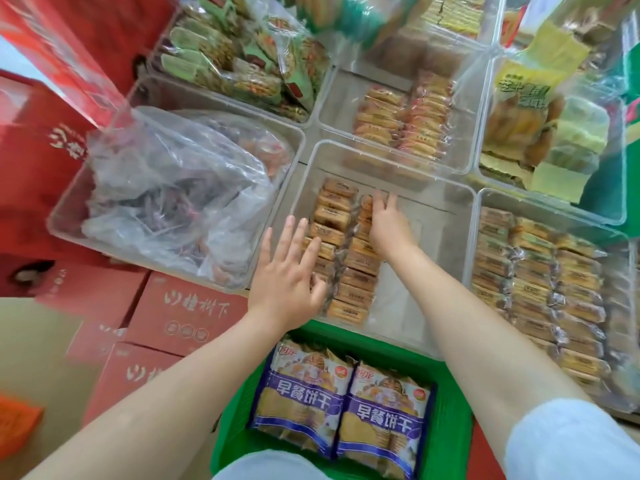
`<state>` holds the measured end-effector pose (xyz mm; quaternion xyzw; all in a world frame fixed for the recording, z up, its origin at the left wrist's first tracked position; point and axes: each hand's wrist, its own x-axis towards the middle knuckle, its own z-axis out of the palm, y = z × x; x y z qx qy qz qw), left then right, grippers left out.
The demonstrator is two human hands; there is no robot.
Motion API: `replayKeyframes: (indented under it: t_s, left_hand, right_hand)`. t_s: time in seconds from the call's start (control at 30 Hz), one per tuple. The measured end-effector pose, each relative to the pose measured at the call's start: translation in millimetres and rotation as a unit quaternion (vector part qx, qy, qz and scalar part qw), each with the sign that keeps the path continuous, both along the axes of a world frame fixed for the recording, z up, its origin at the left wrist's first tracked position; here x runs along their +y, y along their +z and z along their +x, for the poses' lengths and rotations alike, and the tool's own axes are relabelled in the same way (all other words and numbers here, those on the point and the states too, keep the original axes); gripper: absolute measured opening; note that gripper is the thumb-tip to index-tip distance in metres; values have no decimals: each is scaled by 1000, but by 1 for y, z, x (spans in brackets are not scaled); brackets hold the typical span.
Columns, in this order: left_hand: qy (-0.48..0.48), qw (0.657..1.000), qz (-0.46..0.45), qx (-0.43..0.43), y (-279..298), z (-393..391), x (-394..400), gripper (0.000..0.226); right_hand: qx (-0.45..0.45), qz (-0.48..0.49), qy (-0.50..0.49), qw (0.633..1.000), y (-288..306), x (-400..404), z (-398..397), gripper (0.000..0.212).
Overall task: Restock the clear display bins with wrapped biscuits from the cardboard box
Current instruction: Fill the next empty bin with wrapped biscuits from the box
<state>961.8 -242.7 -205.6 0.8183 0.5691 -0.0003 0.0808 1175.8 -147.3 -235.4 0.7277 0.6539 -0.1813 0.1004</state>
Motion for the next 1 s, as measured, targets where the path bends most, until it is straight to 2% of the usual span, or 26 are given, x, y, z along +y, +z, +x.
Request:
replayKeyframes:
  t_s: [0.07,0.2,0.27,0.33,0.43,0.53,0.6,0.73,0.87,1.0]
  left_hand:
    - [2,1000,-3,-2,0,0,0,73]
    - [0,1000,-29,-3,3,-1,1,72]
    - [4,999,-39,-5,7,-2,0,71]
    - [11,999,-44,-14,10,-2,1,70]
    - [11,999,-44,-13,12,-3,1,65]
    - [21,998,-30,-43,12,-4,-4,57]
    - [49,994,-27,-92,20,1,-18,54]
    - [39,977,-63,-202,61,66,-85,41]
    - [-87,960,-159,-213,107,180,-180,34]
    - [-142,924,-179,-306,135,295,-276,36]
  right_hand:
    - [-1,-3,27,1000,-5,-17,-4,67]
    - [-148,-27,111,982,5,-5,-12,67]
    - [-173,-44,123,976,20,-2,-25,59]
    - [-131,-41,115,984,32,-19,-39,47]
    - [17,12,80,997,45,-79,-42,34]
    - [158,31,55,985,74,-149,-17,29]
    - [214,58,22,975,99,-196,13,27]
    - [217,191,-51,956,153,-285,89,22]
    - [173,279,-87,941,187,-359,171,22]
    - [139,373,-74,914,201,-434,260,24]
